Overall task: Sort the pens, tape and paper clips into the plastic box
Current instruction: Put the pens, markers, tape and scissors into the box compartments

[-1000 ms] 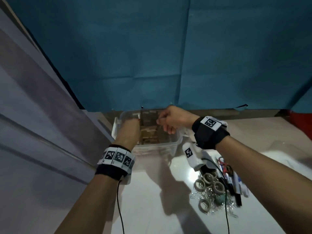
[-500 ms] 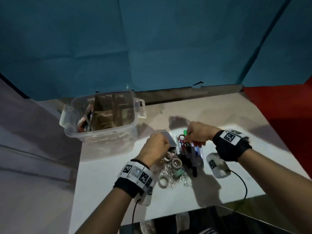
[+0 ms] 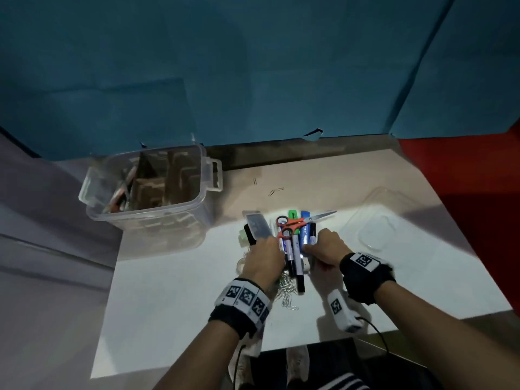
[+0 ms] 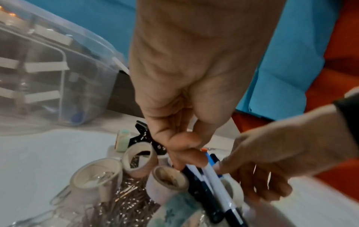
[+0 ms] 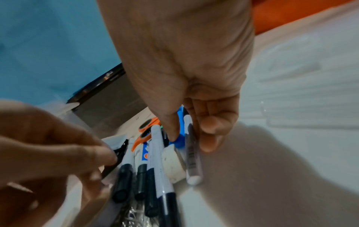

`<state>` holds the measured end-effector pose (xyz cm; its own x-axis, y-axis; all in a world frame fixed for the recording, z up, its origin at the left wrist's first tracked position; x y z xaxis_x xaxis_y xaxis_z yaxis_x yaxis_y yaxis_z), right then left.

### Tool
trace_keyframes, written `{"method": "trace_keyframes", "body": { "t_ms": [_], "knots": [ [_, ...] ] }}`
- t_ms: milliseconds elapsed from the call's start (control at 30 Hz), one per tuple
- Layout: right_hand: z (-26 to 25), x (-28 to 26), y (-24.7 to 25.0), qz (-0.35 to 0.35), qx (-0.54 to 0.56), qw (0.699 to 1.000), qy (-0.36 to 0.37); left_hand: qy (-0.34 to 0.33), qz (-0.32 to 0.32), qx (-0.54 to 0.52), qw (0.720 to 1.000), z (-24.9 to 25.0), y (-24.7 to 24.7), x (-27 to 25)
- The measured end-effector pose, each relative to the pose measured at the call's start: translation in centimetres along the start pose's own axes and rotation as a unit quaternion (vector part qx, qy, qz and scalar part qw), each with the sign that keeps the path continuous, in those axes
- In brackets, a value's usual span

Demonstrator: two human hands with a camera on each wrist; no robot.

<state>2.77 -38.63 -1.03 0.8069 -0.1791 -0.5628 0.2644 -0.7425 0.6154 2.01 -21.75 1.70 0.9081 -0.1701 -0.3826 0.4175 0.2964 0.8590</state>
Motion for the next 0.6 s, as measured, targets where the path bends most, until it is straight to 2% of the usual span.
{"method": "trace_keyframes", "body": {
  "t_ms": [167,267,533,600],
  "knots": [
    [1.3,0.5,1.2,-0.018,0.089,0.996,-0.015,0.016,0.032,0.100,0.994,1.2,-0.8,1.5],
    [1.9,0.2,1.9,0.002,0.127,0.992,-0.006,0.023,0.040,0.129,0.991,1.4,-0.4,2.3],
    [1.5,-0.6,2.0,-0.012,0.200,0.980,0.013,0.064,-0.014,0.075,0.995,1.5,1.5,3.2],
    [1.3,-0.5,1.4,-0.016,0.179,0.984,0.020,0.068,-0.053,0.054,0.995,1.5,2.5,2.8]
  ]
}}
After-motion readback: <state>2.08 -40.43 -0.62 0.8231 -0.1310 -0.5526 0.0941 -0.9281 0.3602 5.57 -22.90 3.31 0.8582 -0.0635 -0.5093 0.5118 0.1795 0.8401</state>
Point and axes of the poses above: each hand's wrist, its own x-axis towards the middle knuckle, its own y-axis out of the back of the hand, z = x × y, the point moved 2 cm from there along x, towards the middle knuckle, and after that the axes turned 10 degrees about x, right-handed, at the moved point
